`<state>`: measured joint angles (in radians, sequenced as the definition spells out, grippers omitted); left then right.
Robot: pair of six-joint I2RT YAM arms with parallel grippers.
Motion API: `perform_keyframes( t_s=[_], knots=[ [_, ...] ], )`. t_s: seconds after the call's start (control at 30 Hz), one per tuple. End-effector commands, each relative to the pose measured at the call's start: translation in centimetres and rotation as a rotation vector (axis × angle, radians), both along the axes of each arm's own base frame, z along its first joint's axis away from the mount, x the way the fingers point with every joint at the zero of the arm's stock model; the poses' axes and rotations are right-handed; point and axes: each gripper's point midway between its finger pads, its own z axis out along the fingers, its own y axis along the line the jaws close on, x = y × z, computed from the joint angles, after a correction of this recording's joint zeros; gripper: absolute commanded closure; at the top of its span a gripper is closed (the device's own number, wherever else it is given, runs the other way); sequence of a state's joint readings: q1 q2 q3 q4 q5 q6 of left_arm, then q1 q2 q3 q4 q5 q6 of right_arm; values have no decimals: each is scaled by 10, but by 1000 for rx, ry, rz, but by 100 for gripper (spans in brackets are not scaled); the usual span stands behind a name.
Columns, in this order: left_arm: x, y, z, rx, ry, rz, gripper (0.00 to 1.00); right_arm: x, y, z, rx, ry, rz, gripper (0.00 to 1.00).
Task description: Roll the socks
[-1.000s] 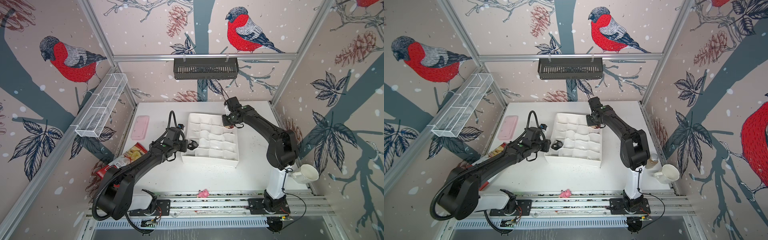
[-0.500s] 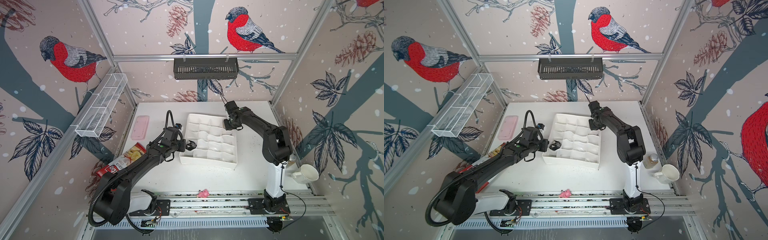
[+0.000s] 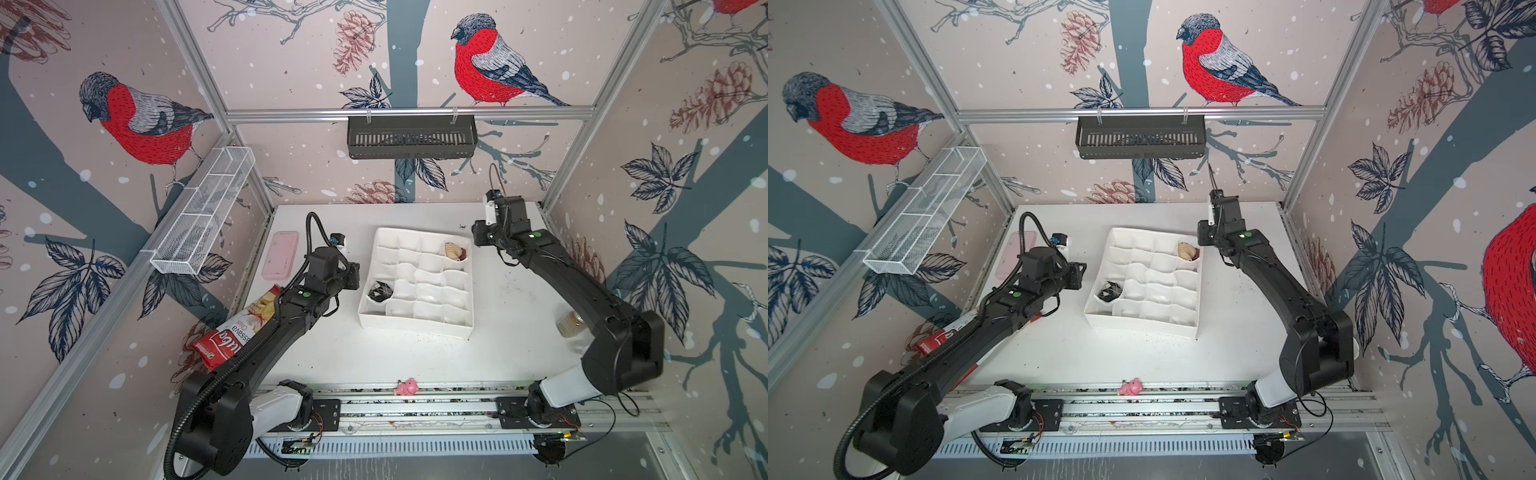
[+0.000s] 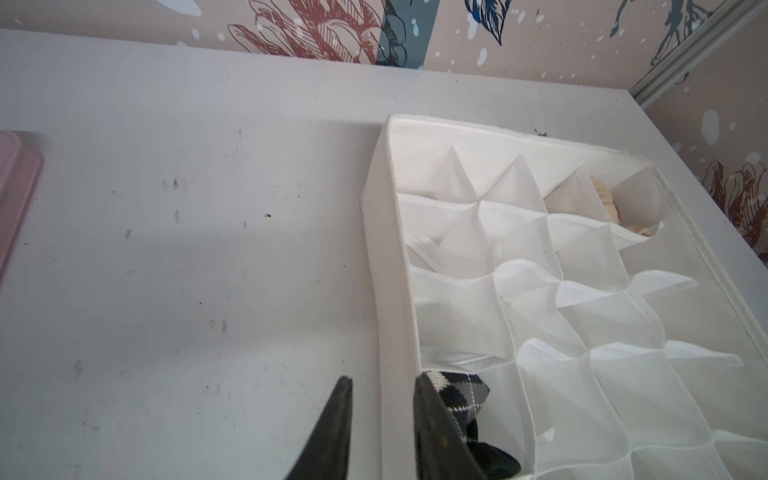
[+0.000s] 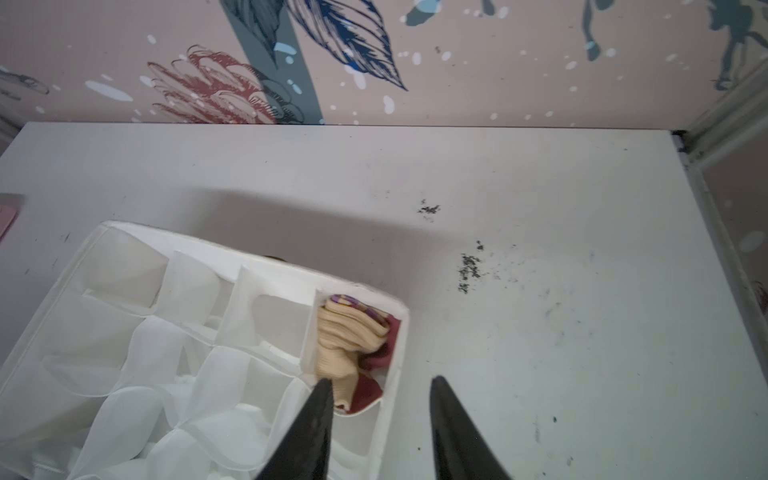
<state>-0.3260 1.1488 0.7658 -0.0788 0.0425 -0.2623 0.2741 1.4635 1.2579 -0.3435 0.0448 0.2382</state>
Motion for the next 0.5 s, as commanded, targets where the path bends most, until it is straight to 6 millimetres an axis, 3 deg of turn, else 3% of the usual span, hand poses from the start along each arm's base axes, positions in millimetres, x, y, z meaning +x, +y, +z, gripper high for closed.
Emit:
perform_keyframes(
  t_s=[0.0, 0.1, 0.13, 0.17, 0.2, 0.3, 0.47],
  knots=[
    [12, 17, 24, -1, -113, 67, 68, 1, -27, 21, 84, -127, -83, 44],
    [17, 37, 31, 6, -162, 138, 60, -12, -62, 18, 106, -191, -173, 32],
    [19, 45, 33, 8, -173, 164, 42, -15, -76, 10, 104, -201, -215, 29],
    [21, 51, 34, 8, -179, 178, 6, -21, -87, 13, 111, -232, -251, 27],
    [23, 58, 34, 11, -182, 200, 1, -25, -99, 8, 115, -243, -289, 24],
    [27, 81, 30, 24, -185, 272, 1, -35, -124, -10, 117, -249, -357, 22],
    [25, 118, 15, 81, -230, 398, 1, -38, -138, -36, 103, -213, -388, 21]
  ],
)
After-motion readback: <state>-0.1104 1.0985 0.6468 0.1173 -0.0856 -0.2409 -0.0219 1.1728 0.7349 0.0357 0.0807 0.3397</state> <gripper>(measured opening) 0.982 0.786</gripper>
